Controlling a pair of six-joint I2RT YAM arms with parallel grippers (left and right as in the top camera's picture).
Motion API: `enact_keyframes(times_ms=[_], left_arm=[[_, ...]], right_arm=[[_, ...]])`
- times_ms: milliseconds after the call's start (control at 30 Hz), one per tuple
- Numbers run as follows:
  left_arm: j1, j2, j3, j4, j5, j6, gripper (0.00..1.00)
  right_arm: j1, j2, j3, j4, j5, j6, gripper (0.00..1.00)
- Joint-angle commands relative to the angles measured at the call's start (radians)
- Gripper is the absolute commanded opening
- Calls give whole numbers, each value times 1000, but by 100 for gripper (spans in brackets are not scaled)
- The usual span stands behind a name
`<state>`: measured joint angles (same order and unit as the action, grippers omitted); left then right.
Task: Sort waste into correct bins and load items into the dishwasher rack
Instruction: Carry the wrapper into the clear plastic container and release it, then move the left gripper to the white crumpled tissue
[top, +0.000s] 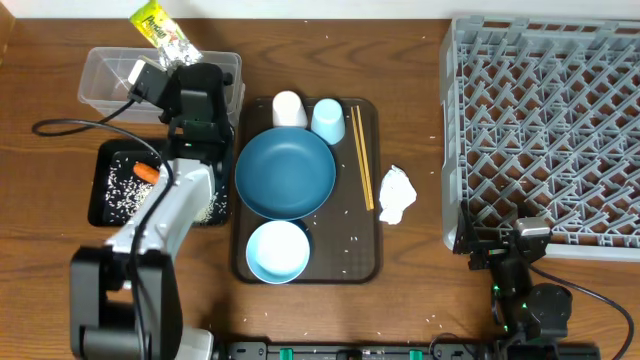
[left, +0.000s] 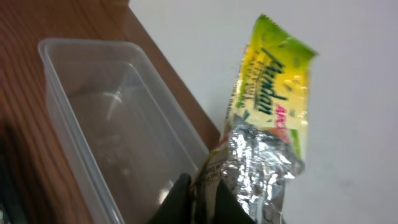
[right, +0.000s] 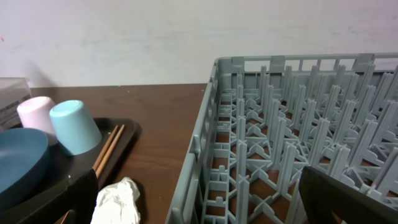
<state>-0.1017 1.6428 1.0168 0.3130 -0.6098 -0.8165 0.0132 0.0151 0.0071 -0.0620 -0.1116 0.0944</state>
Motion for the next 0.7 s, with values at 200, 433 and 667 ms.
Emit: enact_keyframes(times_ms=[200, 433, 667], left_arm=[[38, 16, 13, 11, -26, 66, 82], [37, 8, 13, 9, 165, 218, 98], [-18, -193, 13, -214, 349, 256, 98]], right_arm=[[-10, -1, -2, -3, 3, -6, 99], [-10, -1, -2, -3, 3, -6, 99], [-10, -1, -2, -3, 3, -6, 99]])
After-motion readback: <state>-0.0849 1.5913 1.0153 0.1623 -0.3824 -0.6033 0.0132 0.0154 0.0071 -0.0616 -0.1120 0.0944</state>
